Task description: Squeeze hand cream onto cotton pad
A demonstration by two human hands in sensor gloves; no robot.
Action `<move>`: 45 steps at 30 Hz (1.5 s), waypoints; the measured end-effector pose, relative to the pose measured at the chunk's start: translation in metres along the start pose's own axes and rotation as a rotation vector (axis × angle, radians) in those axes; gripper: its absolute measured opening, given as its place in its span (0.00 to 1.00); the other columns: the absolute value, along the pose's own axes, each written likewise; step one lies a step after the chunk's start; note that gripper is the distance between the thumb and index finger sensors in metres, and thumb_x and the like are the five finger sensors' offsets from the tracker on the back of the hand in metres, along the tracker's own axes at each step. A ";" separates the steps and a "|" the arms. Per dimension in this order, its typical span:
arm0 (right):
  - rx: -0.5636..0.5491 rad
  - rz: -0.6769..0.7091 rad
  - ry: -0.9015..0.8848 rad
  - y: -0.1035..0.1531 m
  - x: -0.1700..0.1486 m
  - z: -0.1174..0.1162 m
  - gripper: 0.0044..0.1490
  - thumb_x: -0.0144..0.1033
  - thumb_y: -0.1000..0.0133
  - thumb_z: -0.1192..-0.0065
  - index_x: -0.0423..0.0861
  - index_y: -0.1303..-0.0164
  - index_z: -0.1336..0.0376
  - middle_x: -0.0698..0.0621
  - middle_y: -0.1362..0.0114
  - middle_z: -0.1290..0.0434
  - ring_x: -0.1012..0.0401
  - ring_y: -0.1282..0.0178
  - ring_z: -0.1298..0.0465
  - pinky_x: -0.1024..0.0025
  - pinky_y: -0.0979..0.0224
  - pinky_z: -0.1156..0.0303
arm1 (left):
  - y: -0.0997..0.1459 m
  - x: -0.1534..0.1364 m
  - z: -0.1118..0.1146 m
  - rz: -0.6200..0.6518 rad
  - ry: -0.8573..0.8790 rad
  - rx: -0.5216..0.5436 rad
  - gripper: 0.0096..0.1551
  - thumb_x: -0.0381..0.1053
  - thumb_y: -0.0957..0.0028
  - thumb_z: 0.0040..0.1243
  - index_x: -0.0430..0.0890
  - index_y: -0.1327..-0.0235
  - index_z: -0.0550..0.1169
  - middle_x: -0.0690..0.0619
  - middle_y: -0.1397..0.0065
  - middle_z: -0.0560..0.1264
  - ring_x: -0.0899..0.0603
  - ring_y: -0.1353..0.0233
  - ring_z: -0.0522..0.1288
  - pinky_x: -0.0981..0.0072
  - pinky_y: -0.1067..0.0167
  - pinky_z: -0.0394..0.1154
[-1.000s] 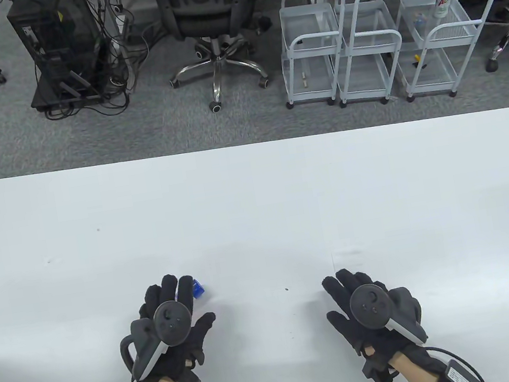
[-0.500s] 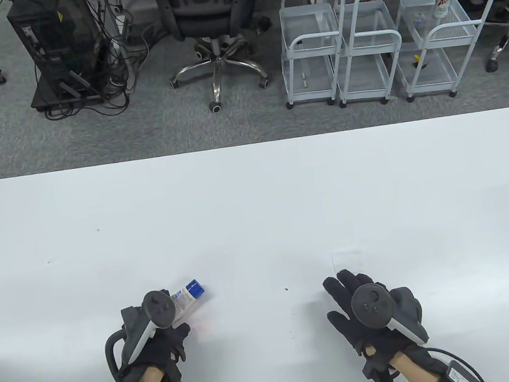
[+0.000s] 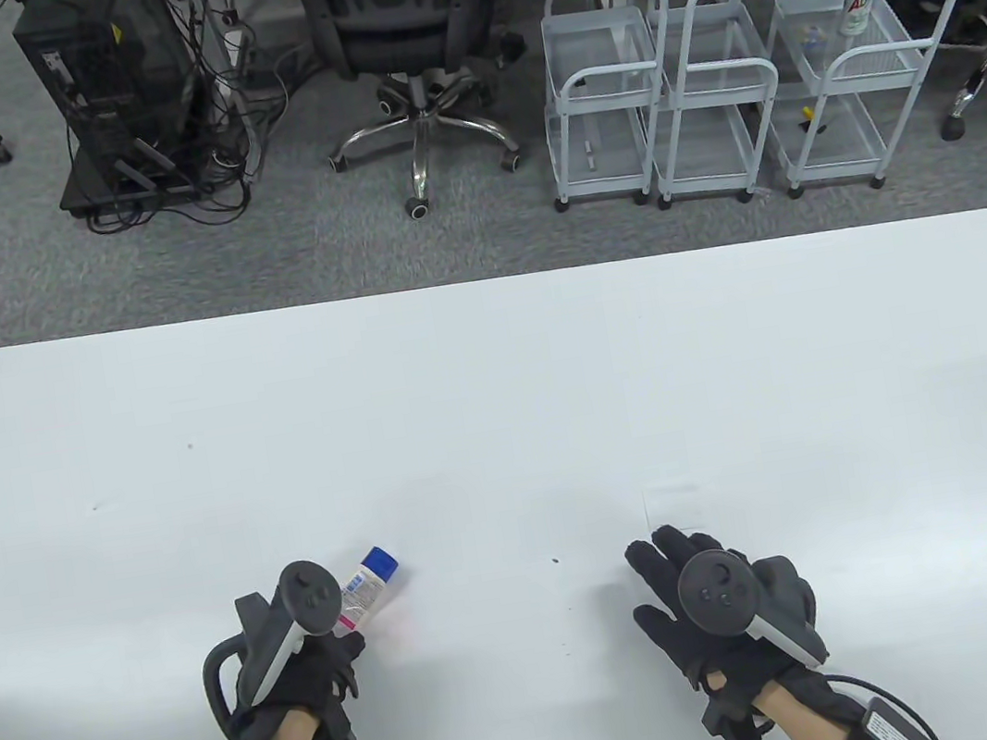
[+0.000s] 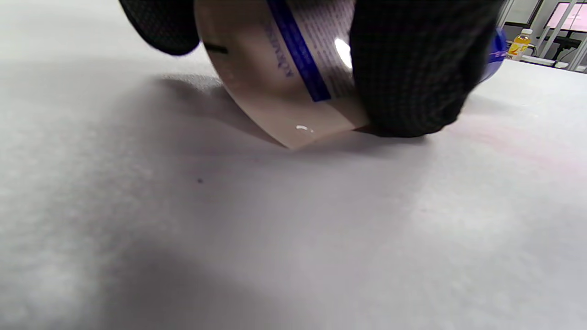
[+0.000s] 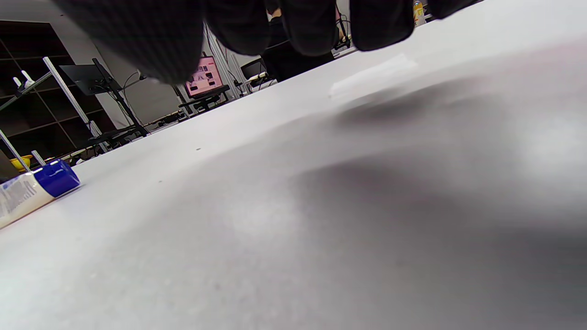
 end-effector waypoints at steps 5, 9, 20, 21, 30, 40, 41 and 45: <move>0.003 0.004 -0.004 0.000 0.000 -0.001 0.44 0.52 0.50 0.35 0.55 0.22 0.42 0.44 0.16 0.43 0.34 0.17 0.41 0.32 0.23 0.47 | 0.003 -0.001 -0.007 0.004 0.088 0.013 0.30 0.59 0.58 0.64 0.57 0.39 0.78 0.61 0.42 0.83 0.52 0.49 0.84 0.49 0.38 0.77; 0.011 0.025 -0.112 0.002 0.010 0.001 0.43 0.52 0.50 0.35 0.54 0.22 0.42 0.44 0.17 0.42 0.34 0.17 0.40 0.32 0.24 0.46 | 0.022 0.011 -0.021 0.088 0.163 0.025 0.28 0.59 0.57 0.61 0.60 0.40 0.78 0.62 0.42 0.83 0.52 0.47 0.84 0.50 0.36 0.76; -0.122 0.364 -0.532 0.039 0.081 0.022 0.45 0.52 0.50 0.34 0.54 0.22 0.43 0.45 0.20 0.35 0.36 0.22 0.31 0.34 0.26 0.39 | 0.081 0.091 -0.017 0.560 0.523 -0.156 0.26 0.61 0.57 0.64 0.66 0.42 0.79 0.66 0.40 0.83 0.54 0.44 0.85 0.52 0.36 0.77; -0.135 0.382 -0.541 0.042 0.085 0.024 0.45 0.52 0.50 0.34 0.53 0.22 0.43 0.44 0.21 0.34 0.37 0.23 0.30 0.34 0.27 0.39 | 0.084 0.095 -0.015 0.572 0.520 -0.169 0.26 0.61 0.57 0.64 0.66 0.42 0.79 0.66 0.40 0.84 0.54 0.44 0.85 0.52 0.36 0.77; -0.279 0.488 -0.338 0.063 0.106 0.035 0.37 0.46 0.50 0.32 0.48 0.30 0.33 0.41 0.30 0.25 0.43 0.40 0.18 0.38 0.32 0.31 | 0.095 0.114 -0.002 0.635 0.439 -0.228 0.26 0.61 0.57 0.65 0.68 0.43 0.79 0.65 0.37 0.83 0.54 0.41 0.85 0.51 0.35 0.77; -0.326 0.500 -0.391 0.070 0.116 0.038 0.36 0.45 0.50 0.33 0.42 0.33 0.30 0.38 0.35 0.21 0.43 0.47 0.13 0.40 0.37 0.26 | 0.108 0.133 -0.004 0.781 0.412 -0.244 0.38 0.67 0.58 0.63 0.62 0.30 0.71 0.64 0.29 0.82 0.54 0.35 0.86 0.55 0.35 0.79; -0.327 0.502 -0.391 0.071 0.118 0.037 0.35 0.44 0.49 0.33 0.42 0.33 0.30 0.37 0.35 0.21 0.42 0.47 0.13 0.39 0.37 0.26 | 0.110 0.135 -0.004 0.786 0.417 -0.258 0.36 0.66 0.58 0.63 0.62 0.32 0.73 0.66 0.32 0.84 0.56 0.38 0.87 0.56 0.36 0.80; -0.353 0.530 -0.310 0.075 0.124 0.037 0.35 0.43 0.49 0.36 0.40 0.34 0.30 0.36 0.37 0.20 0.43 0.49 0.12 0.40 0.38 0.25 | 0.112 0.137 -0.003 0.797 0.423 -0.274 0.35 0.63 0.60 0.63 0.57 0.35 0.76 0.65 0.42 0.88 0.57 0.48 0.89 0.58 0.41 0.82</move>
Point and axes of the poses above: the tracker on the back of each hand, its own x axis roughly to the thumb side, its own y axis roughly from the fingertips to the wrist, z = x × y, the point moved 5 cm from there along -y, roughly from the wrist to the fingertips
